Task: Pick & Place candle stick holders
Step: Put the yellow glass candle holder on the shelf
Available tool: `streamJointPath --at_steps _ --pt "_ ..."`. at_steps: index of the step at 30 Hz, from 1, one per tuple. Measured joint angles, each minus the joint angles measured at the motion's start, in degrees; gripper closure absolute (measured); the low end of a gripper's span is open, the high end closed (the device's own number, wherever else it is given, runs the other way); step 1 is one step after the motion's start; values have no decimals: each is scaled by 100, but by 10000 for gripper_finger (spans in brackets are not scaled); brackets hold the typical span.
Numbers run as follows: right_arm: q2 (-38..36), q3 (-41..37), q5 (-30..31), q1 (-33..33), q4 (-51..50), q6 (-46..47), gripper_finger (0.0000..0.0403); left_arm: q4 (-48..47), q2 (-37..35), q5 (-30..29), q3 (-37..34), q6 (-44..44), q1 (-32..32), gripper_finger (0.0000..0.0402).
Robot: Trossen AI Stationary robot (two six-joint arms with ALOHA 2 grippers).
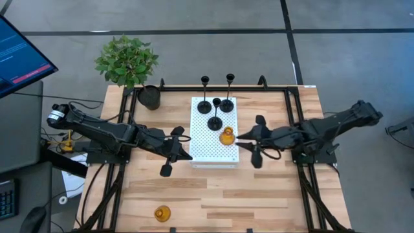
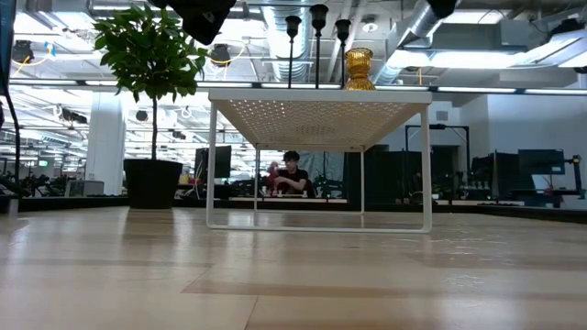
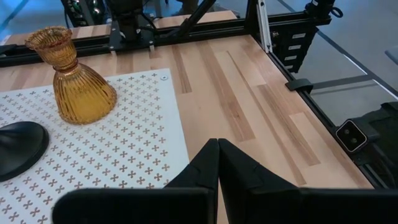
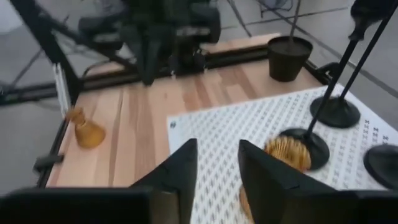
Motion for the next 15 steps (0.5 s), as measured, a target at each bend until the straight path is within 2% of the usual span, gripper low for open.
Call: streamJointPath --at_steps 7,9,15 --pt "-241 0 39 576 -868 12 392 83 0 1 0 2 -1 395" --pt "-205 0 45 749 -1044 76 394 81 0 55 0 13 -20 395" --pt "175 0 266 1194 -1239 350 401 -172 0 1206 0 2 -328 395"
